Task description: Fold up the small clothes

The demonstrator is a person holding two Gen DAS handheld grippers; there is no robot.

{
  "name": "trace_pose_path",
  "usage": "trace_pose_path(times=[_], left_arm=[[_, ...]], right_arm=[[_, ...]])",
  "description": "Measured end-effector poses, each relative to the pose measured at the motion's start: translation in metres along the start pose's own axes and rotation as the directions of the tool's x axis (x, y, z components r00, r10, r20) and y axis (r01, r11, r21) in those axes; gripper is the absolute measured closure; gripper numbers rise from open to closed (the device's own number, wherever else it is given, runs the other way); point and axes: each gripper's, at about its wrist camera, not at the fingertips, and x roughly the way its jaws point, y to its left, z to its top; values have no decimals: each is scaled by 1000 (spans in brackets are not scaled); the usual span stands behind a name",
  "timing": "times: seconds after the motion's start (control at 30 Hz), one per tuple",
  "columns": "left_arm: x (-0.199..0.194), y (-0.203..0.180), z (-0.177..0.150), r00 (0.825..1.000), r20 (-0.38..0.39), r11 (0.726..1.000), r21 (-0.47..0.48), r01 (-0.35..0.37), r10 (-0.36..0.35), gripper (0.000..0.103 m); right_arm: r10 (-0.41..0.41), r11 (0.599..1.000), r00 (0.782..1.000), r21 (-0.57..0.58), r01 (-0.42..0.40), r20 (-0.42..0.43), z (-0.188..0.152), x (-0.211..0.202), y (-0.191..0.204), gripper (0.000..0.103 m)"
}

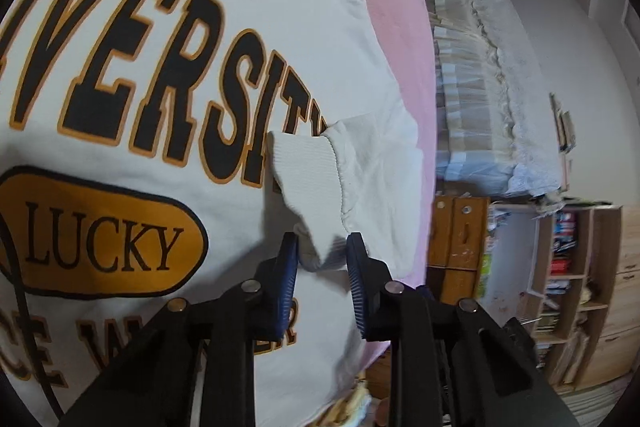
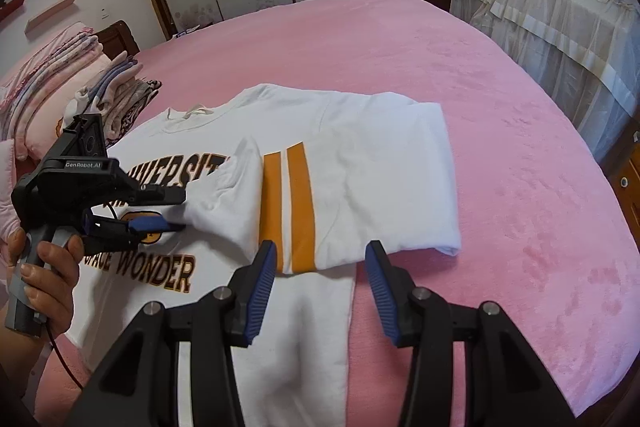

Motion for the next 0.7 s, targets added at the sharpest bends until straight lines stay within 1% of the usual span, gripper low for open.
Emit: trace_pose_path(times=[0.03, 0.1, 0.17, 0.2, 0.23, 0.27, 0.3, 0.33, 0.4, 0.5, 0.57, 0.6, 0.63, 0.67, 0.7], left_arm=[[2, -6, 0, 1000, 4, 999, 23, -27, 27, 88], [5, -16, 0, 997, 10, 996, 48, -75, 75, 92], [3, -31, -2, 991, 41, 987, 92, -134, 131, 94], [-1, -39, -3, 985, 65, 978, 125, -170, 163, 95], [-5, -53, -4, 974, 97, 961, 169, -219, 205, 95], [-11, -64, -5, 965, 125, 946, 201, -253, 231, 95], [-19, -80, -5, 949, 172, 921, 248, -302, 264, 95], [-25, -90, -4, 937, 208, 902, 275, -333, 283, 95], [-44, -112, -2, 905, 289, 860, 320, -398, 312, 96], [-72, -133, 3, 869, 374, 824, 341, -453, 323, 96], [-91, -140, 8, 838, 431, 796, 347, -495, 334, 96], [-100, -142, 13, 816, 462, 778, 344, -525, 347, 96], [-109, -141, 16, 803, 477, 769, 338, -543, 357, 96], [-125, -131, 20, 792, 487, 762, 330, -557, 368, 96], [-131, -128, 26, 781, 495, 756, 318, -572, 382, 96]], right_arm=[[-1, 1000, 1000, 4, 1, -1, 0, 0, -1, 57], [-5, 1000, 1000, 12, 5, 1, 0, 1, -4, 57], [-7, 1000, 1000, 21, 7, 3, 0, 1, -6, 57], [-8, 1000, 1000, 26, 8, 4, 0, 1, -7, 57], [-9, 1000, 1000, 30, 9, 5, 0, 0, -8, 57], [-11, 999, 1000, 31, 11, 6, 0, -1, -9, 57], [-19, 999, 1000, 30, 19, 7, 1, -1, -9, 57], [-31, 999, 1000, 26, 30, 8, 1, -2, -10, 57], [-51, 999, 999, 14, 51, 10, 4, -4, -14, 57], [-73, 997, 997, 12, 73, 15, 11, -6, -21, 57], [-79, 997, 997, 24, 78, 17, 16, -6, -28, 57], [-79, 996, 997, 30, 79, 13, 18, -5, -32, 56], [-79, 996, 997, 39, 79, 5, 20, -3, -36, 54], [-76, 996, 997, 50, 76, -4, 21, 1, -40, 51], [-72, 996, 997, 58, 73, -13, 21, 4, -44, 51]])
